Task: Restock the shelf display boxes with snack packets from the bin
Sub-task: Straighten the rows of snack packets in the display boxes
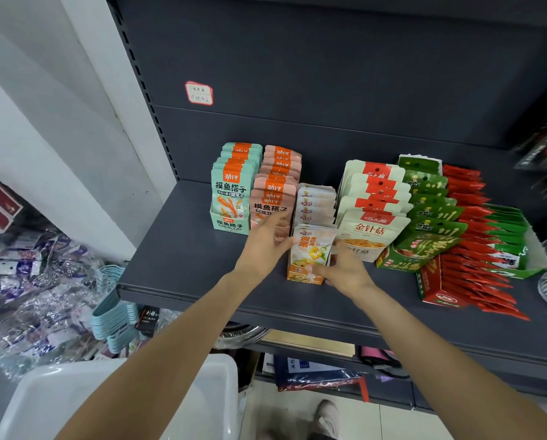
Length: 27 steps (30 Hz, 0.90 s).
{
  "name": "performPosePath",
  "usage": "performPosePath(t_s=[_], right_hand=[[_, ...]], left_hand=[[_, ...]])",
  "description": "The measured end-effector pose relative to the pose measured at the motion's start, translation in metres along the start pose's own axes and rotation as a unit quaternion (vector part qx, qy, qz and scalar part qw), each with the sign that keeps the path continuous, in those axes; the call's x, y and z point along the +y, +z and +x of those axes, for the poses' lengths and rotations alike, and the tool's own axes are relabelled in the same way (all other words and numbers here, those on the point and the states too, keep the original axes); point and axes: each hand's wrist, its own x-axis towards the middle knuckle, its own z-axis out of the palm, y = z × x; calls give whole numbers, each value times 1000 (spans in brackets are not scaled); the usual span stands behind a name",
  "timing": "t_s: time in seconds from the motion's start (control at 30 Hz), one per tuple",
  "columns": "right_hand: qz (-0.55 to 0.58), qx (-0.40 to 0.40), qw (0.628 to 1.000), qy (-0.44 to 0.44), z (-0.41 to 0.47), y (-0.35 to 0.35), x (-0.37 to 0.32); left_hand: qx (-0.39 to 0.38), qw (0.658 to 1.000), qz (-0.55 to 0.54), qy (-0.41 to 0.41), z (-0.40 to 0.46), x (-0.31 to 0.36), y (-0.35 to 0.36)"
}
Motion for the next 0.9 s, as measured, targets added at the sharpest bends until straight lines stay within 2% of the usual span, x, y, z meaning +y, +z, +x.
performPosePath(t_s=[0.13, 0.23, 0.37, 0.47, 0.6, 0.7, 0.8, 0.9], right_hand=[[-18, 24, 999, -18, -2, 5, 3], [-9, 47, 999, -12, 0, 10, 4], [-24, 108, 994, -3, 1, 17, -2], [-14, 158, 987, 4, 1, 21, -6], [11, 169, 986, 13, -1, 22, -1], [7, 174, 985, 8, 0, 19, 2], [-12, 159, 987, -12, -4, 14, -3], [-59, 168, 982, -65, -15, 2, -12]], left_hand=[[-2, 1000, 5, -4, -2, 9, 3], [14, 999, 11, -37, -3, 11, 3], [43, 992, 37, -110, -5, 0, 4], [16, 992, -3, -128, -12, -3, 5], [-15, 994, -41, -104, -19, 1, 6], [15, 995, -38, -94, -15, 7, 8], [77, 995, 64, -29, -8, 14, 6], [106, 964, 223, 102, 2, 18, 1]])
